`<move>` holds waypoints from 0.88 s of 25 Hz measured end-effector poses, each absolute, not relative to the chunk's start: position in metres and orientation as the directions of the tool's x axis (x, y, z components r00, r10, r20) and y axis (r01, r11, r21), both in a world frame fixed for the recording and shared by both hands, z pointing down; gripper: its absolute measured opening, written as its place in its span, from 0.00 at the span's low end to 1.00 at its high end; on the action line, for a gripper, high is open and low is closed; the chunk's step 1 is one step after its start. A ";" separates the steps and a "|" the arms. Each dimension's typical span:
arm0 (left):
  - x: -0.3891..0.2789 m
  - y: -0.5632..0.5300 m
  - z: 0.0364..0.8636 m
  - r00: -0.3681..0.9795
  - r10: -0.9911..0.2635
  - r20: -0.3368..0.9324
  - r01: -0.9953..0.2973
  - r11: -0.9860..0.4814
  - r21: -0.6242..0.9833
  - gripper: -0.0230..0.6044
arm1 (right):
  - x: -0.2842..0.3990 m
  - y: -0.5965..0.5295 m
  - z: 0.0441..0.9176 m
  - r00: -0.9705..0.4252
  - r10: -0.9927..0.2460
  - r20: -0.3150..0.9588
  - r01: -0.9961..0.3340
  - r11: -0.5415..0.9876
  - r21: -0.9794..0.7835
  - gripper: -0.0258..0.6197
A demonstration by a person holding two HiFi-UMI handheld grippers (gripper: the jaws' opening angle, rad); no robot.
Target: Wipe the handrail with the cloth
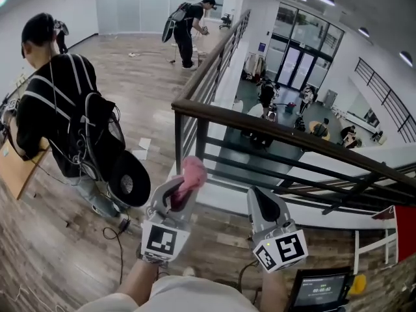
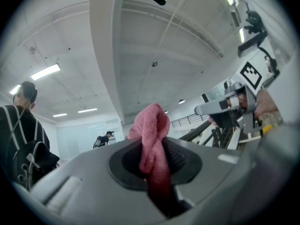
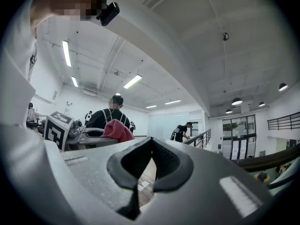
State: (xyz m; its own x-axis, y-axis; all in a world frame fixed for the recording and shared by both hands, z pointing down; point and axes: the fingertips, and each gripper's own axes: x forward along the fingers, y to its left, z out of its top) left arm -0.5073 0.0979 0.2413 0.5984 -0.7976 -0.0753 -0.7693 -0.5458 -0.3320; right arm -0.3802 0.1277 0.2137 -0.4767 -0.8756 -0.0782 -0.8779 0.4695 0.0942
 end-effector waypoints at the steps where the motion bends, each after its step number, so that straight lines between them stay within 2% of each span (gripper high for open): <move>1: -0.508 0.094 0.242 0.597 -0.798 -0.075 -0.773 -0.548 -0.321 0.15 | -0.382 0.125 0.216 -0.476 -0.877 -0.069 -0.877 0.469 0.102 0.04; 10: -0.493 0.072 0.254 0.629 -0.776 -0.044 -0.748 -0.588 -0.308 0.15 | -0.365 0.103 0.229 -0.433 -0.901 -0.002 -0.900 0.432 0.053 0.04; 22: -0.484 -0.004 0.278 0.598 -0.801 -0.012 -0.764 -0.565 -0.312 0.16 | -0.358 0.012 0.263 -0.468 -0.883 0.037 -0.883 0.467 -0.042 0.04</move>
